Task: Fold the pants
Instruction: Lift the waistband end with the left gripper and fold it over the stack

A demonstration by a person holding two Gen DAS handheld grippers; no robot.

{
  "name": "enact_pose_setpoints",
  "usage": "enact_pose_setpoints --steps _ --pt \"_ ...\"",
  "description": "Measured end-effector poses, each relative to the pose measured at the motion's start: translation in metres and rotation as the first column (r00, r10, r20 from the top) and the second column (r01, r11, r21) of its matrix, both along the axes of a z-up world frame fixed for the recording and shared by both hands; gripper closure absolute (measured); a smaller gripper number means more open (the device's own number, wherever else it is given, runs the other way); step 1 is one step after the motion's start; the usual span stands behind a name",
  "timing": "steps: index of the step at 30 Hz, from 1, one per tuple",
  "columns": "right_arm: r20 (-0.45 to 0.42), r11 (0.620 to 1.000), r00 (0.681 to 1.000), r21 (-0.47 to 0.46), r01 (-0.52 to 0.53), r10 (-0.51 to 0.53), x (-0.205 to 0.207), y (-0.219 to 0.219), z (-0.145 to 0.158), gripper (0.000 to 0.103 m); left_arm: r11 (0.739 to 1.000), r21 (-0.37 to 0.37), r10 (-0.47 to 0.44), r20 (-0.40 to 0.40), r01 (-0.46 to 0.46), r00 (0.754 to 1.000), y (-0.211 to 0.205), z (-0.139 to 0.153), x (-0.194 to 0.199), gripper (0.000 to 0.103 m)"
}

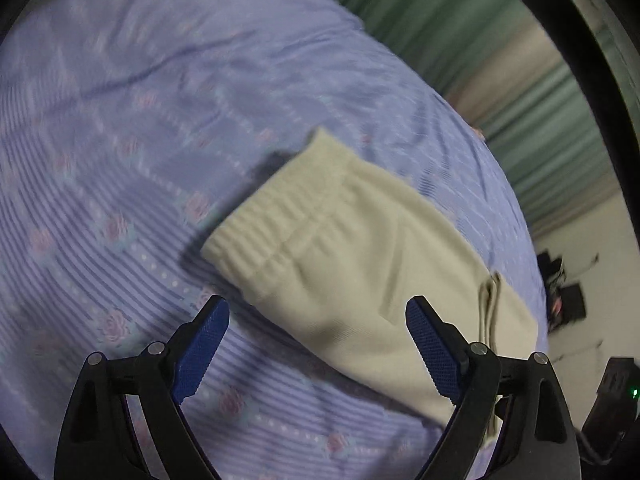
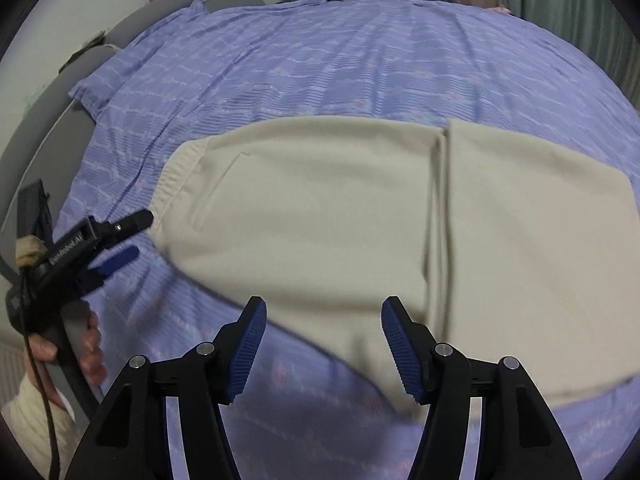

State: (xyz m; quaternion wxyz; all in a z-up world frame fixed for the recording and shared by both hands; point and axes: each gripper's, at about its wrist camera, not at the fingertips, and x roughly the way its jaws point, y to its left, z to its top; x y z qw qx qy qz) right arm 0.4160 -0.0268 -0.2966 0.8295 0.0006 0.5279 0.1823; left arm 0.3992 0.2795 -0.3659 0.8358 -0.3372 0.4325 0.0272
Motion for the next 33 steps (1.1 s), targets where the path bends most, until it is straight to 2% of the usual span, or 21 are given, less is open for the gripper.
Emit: enact_pose_setpoints --steps 3,6,8,10,13,14,16,18,20,23,24,25,28,31,33 --pt "0.009 0.999 1.0 -0.03 -0.012 0.012 0.012 0.012 -0.006 0.042 0.999 -0.047 0.022 -0.032 -0.024 0.999 0.008 -0.026 0.014 0.013" --pt "0.003 0.999 1.0 -0.044 -0.011 0.011 0.02 0.017 -0.011 0.042 0.994 -0.099 0.046 -0.016 -0.048 0.999 0.014 -0.04 0.03 0.014" --pt "-0.002 0.999 1.0 -0.048 -0.009 0.009 0.022 0.018 -0.013 0.042 0.988 -0.141 0.074 0.022 -0.07 0.997 0.018 -0.037 0.038 0.019" --pt "-0.007 0.998 1.0 -0.053 -0.014 0.014 0.021 0.02 -0.015 0.042 0.98 -0.18 0.102 0.063 -0.089 0.993 0.019 -0.028 0.042 0.032" --pt "0.0 0.999 1.0 -0.044 -0.021 0.021 0.019 0.021 -0.014 0.042 0.986 -0.157 0.089 0.171 -0.062 0.981 0.011 -0.012 0.035 0.038" --pt "0.0 0.999 1.0 -0.044 -0.02 0.02 0.019 0.021 -0.014 0.042 0.986 -0.154 0.092 0.171 -0.066 0.981 0.01 -0.015 0.036 0.038" --pt "-0.004 0.999 1.0 -0.042 -0.014 0.014 0.02 0.02 -0.014 0.042 0.982 -0.156 0.124 0.095 -0.108 0.988 0.009 -0.033 0.042 0.035" --pt "-0.005 0.999 1.0 -0.045 -0.002 0.002 0.021 0.019 -0.014 0.042 0.973 -0.201 0.121 0.024 -0.114 0.992 0.01 -0.058 0.054 0.035" --pt "-0.005 0.998 1.0 -0.056 0.001 -0.001 0.021 0.019 -0.014 0.042 0.977 -0.181 0.123 0.027 -0.116 0.992 0.007 -0.061 0.06 0.035" --pt "0.019 0.997 1.0 -0.078 -0.005 0.006 0.018 0.018 -0.008 0.042 0.97 -0.177 0.17 -0.013 -0.17 0.985 0.008 -0.044 0.062 0.06" --pt "0.029 0.996 1.0 -0.086 0.001 0.001 0.017 0.015 -0.004 0.042 0.978 -0.138 0.158 0.009 -0.156 0.987 0.004 -0.03 0.061 0.072" --pt "0.035 0.997 0.999 -0.072 0.005 -0.003 0.016 0.011 0.001 0.042 0.988 -0.078 0.134 0.027 -0.132 0.991 -0.004 -0.013 0.06 0.075" --pt "0.058 0.999 0.998 -0.03 0.03 -0.029 0.012 -0.01 0.02 0.042 0.994 0.09 0.055 0.087 -0.063 0.995 -0.035 0.041 0.061 0.078" --pt "0.092 0.998 0.994 -0.017 0.06 -0.058 0.006 -0.037 0.041 0.042 0.975 0.22 -0.006 0.156 -0.029 0.988 -0.077 0.099 0.06 0.079" --pt "0.115 0.996 0.99 -0.005 0.088 -0.087 -0.003 -0.065 0.058 0.042 0.96 0.279 -0.04 0.192 -0.016 0.981 -0.099 0.13 0.056 0.079"
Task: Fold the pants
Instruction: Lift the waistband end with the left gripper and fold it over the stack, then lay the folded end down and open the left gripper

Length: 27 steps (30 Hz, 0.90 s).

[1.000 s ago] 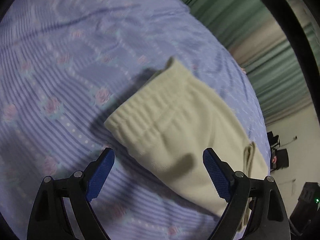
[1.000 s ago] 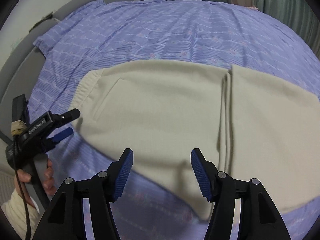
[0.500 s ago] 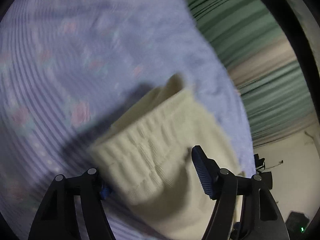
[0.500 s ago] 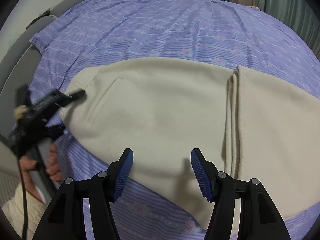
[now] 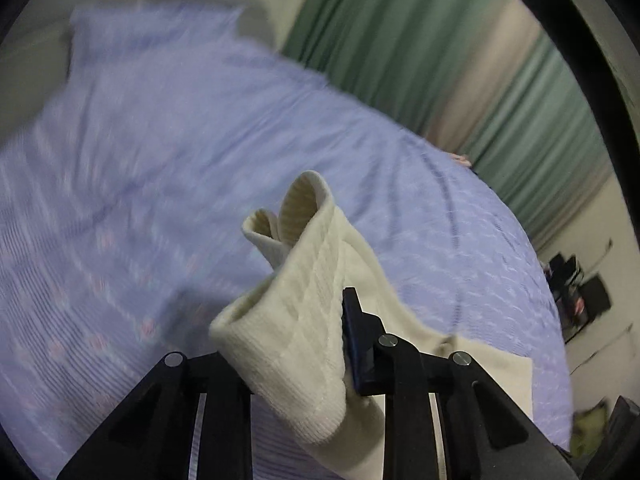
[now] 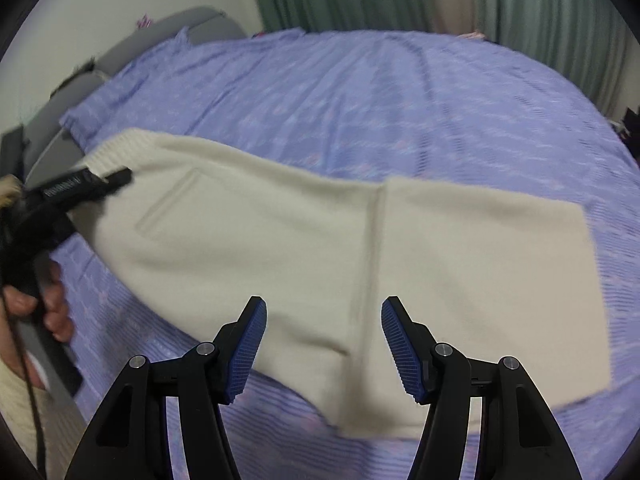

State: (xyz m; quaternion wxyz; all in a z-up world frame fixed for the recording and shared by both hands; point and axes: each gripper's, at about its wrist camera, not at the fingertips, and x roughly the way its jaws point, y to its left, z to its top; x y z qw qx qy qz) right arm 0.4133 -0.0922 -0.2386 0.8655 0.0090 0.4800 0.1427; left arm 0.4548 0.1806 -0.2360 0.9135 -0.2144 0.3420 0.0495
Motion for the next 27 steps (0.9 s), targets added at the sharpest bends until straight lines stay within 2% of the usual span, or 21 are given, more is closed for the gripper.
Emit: enact_pose_setpoints --steps 3,4,7,9,10,12,16,20,23,26,27 --pt "0.037 0.999 0.998 0.007 0.045 -0.045 -0.014 -0.042 0.024 0.042 0.99 0.131 -0.061 0.032 0.056 0.998 -0.052 0.044 0.003 0.079" --pt "0.049 0.998 0.997 0.008 0.061 -0.061 -0.019 -0.059 0.032 0.042 0.98 0.179 -0.101 0.038 0.092 0.994 -0.081 0.058 0.004 0.079" --pt "0.07 0.993 0.99 0.012 0.121 -0.121 -0.034 -0.106 0.05 0.042 0.954 0.225 -0.218 0.062 0.199 0.974 -0.135 0.088 -0.008 0.079" --pt "0.068 0.987 0.985 0.026 0.158 -0.159 -0.044 -0.137 0.057 0.042 0.939 0.222 -0.283 0.068 0.262 0.957 -0.174 0.097 -0.007 0.08" --pt "0.071 0.984 0.981 0.032 0.176 -0.178 -0.049 -0.153 0.06 0.042 0.931 0.219 -0.314 0.075 0.291 0.946 -0.192 0.1 -0.006 0.084" --pt "0.076 0.978 0.975 0.029 0.208 -0.209 -0.057 -0.183 0.063 0.042 0.914 0.236 -0.351 0.054 0.329 0.935 -0.233 0.105 -0.002 0.086" --pt "0.076 0.962 0.96 0.041 0.269 -0.271 -0.068 -0.243 0.063 0.042 0.891 0.21 -0.413 0.005 0.402 0.911 -0.303 0.082 0.011 0.087" --pt "0.072 0.953 0.951 0.052 0.297 -0.301 -0.074 -0.288 0.057 0.042 0.883 0.188 -0.427 -0.058 0.43 0.902 -0.363 0.059 0.022 0.088" --pt "0.051 0.952 0.951 0.064 0.3 -0.304 -0.075 -0.316 0.045 0.042 0.879 0.178 -0.431 -0.103 0.443 0.897 -0.393 0.036 0.028 0.088" --pt "0.029 0.953 0.954 0.063 0.297 -0.299 -0.07 -0.334 0.033 0.042 0.874 0.14 -0.438 -0.191 0.466 0.879 -0.42 0.002 0.035 0.086" --pt "0.02 0.953 0.954 0.06 0.296 -0.298 -0.069 -0.34 0.028 0.042 0.869 0.129 -0.441 -0.234 0.477 0.866 -0.427 -0.01 0.038 0.082"
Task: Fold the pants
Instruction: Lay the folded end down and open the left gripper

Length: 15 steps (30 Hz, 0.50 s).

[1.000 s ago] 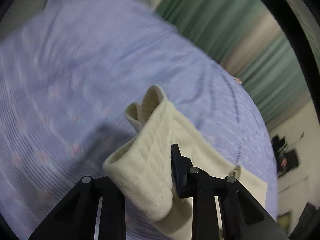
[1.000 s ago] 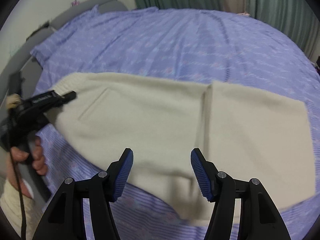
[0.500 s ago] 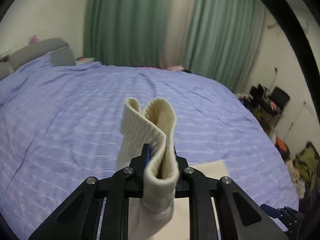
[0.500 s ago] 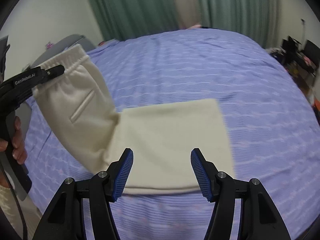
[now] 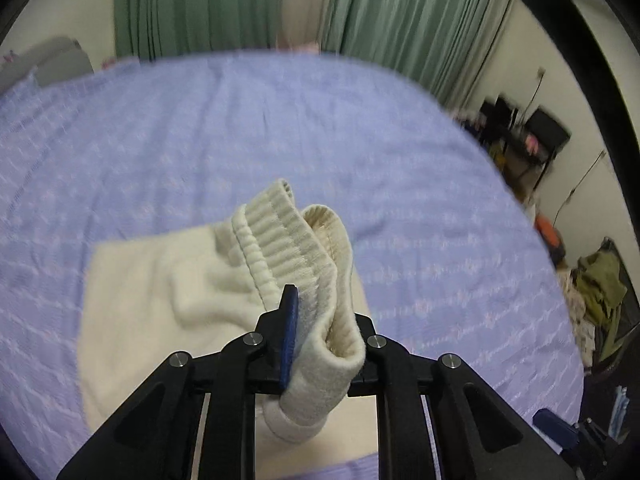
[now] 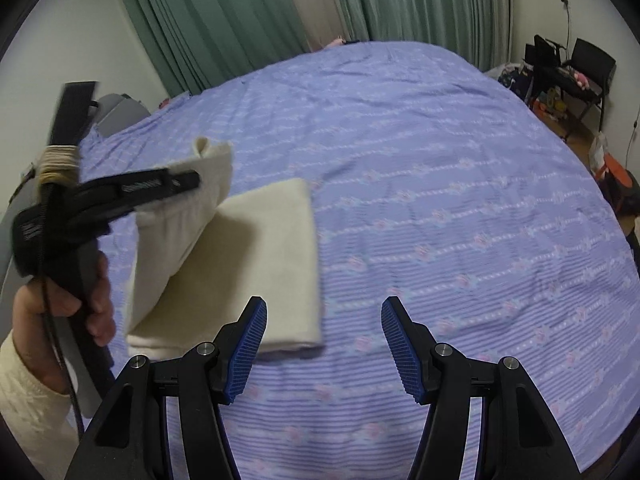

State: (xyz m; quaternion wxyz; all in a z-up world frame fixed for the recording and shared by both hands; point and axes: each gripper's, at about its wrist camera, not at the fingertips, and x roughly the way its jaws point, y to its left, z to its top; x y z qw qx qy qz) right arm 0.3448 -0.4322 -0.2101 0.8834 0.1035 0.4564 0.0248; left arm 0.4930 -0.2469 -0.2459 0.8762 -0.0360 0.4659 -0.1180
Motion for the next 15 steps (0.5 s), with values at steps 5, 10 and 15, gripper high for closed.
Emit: enact_pose_setpoints --steps 5,10,15 --pt "-0.032 1.0 0.999 0.02 0.0 0.001 0.0 -0.021 -0.015 0.042 0.986 -0.148 -0.083 -0.029 0.078 0.996 -0.01 -0.003 -0.014 0.04" --pt "-0.016 0.998 0.999 0.047 -0.037 0.038 0.006 -0.018 -0.013 0.042 0.997 -0.048 -0.054 0.085 0.058 0.995 0.021 0.024 -0.048 0.032" --pt "0.044 0.985 0.987 0.06 -0.16 0.157 0.028 0.012 -0.011 0.042 0.994 0.106 -0.014 0.101 0.003 0.995 0.08 0.016 -0.059 0.031"
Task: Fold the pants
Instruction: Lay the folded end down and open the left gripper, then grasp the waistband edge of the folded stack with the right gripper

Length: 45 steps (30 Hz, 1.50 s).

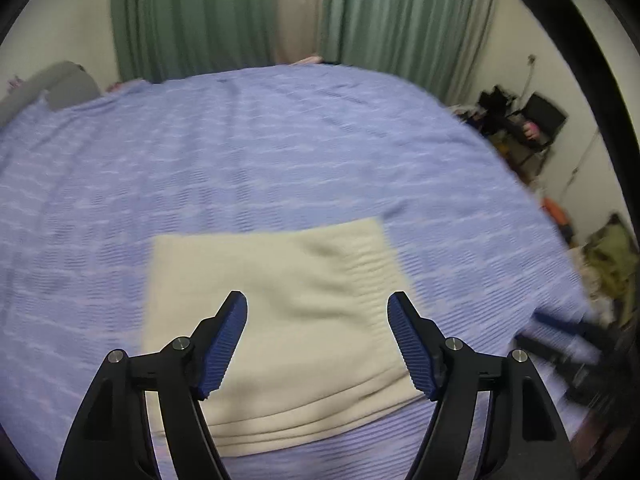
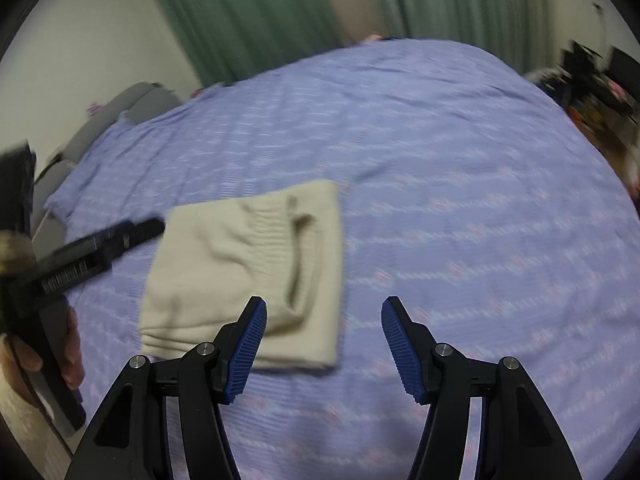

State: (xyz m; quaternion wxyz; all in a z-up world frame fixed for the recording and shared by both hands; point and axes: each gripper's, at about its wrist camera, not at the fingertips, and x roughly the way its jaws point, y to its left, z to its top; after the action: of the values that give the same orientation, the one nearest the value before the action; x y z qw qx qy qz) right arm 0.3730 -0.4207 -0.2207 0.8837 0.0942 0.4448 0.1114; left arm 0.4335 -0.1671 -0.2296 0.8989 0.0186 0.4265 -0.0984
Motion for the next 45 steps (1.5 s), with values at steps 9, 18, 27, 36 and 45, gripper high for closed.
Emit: enact_pose_setpoints --steps 9,18,27,36,45 --pt "0.004 0.996 0.996 0.027 -0.087 0.087 0.064 0.047 -0.038 0.043 0.985 0.105 0.143 -0.057 -0.137 0.988 0.073 -0.056 0.01 0.025" --pt "-0.158 0.99 0.987 0.143 -0.006 0.029 0.088 0.057 -0.089 0.063 0.984 0.064 0.174 -0.198 -0.165 0.965 0.08 -0.112 0.025 0.024" --pt "-0.042 0.988 0.994 0.121 -0.098 0.103 0.088 0.083 -0.063 0.064 0.984 0.041 0.18 -0.202 -0.175 0.963 0.082 -0.11 0.024 0.023" --pt "-0.187 0.984 0.982 0.175 0.013 0.02 0.097 0.058 -0.084 0.097 0.987 0.045 0.161 -0.204 -0.155 0.966 0.075 -0.106 0.023 0.023" --pt "-0.245 0.994 0.969 0.094 0.05 -0.026 0.106 0.039 -0.106 0.094 0.993 0.085 0.104 -0.243 -0.086 0.964 0.047 -0.116 0.027 0.016"
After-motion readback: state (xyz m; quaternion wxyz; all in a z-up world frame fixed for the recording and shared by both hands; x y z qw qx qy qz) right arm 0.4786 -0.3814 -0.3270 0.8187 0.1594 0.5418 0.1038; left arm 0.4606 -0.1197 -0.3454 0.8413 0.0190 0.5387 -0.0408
